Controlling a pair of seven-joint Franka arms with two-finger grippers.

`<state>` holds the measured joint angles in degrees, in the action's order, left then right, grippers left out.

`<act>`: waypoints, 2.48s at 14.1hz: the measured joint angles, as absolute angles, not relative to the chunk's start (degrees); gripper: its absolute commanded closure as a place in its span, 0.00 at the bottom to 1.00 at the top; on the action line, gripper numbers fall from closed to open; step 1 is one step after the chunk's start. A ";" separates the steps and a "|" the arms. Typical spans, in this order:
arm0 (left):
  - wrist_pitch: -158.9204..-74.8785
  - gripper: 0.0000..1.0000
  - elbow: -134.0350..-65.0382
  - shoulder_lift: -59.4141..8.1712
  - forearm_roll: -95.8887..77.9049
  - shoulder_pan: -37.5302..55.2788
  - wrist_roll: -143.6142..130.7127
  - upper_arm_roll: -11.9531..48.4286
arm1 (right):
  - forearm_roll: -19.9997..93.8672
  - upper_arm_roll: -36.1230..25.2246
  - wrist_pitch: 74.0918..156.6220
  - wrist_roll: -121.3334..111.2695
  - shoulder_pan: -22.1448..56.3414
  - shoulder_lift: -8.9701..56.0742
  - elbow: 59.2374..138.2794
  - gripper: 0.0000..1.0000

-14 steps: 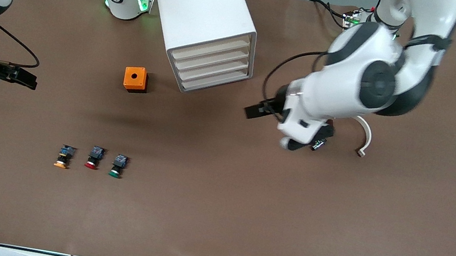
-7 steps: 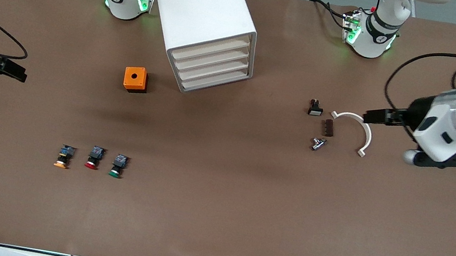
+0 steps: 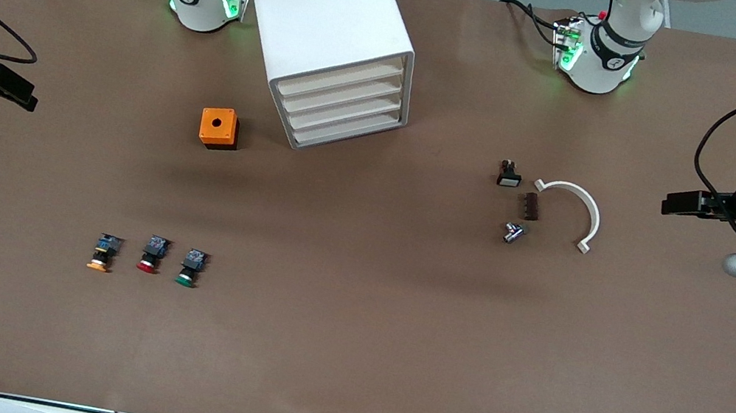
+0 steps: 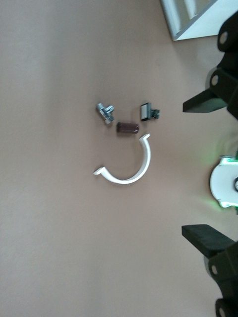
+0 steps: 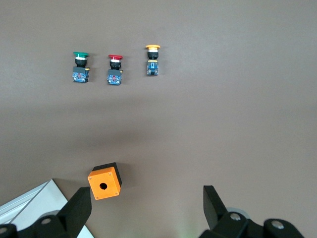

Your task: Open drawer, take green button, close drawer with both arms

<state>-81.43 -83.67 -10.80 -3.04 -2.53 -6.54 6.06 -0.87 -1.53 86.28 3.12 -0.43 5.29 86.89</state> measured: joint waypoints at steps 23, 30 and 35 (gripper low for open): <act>-89.09 0.01 -86.88 -2.07 1.00 -2.46 -6.19 6.94 | -0.29 -0.94 89.81 2.96 -0.02 -7.78 98.85 0.00; -91.02 0.00 -85.48 -2.38 0.96 -2.72 -6.18 6.90 | 1.08 -1.11 89.21 2.95 -0.04 -8.99 98.66 0.00; -91.16 0.00 -85.47 -2.70 0.95 -2.83 -6.19 6.70 | 1.34 -0.96 88.82 2.92 -0.03 -9.31 98.66 0.00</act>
<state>-91.16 -85.47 -2.70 0.95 -2.83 -6.19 6.70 1.34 -0.96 88.82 2.92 -0.03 -9.31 98.66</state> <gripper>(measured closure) 0.000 0.000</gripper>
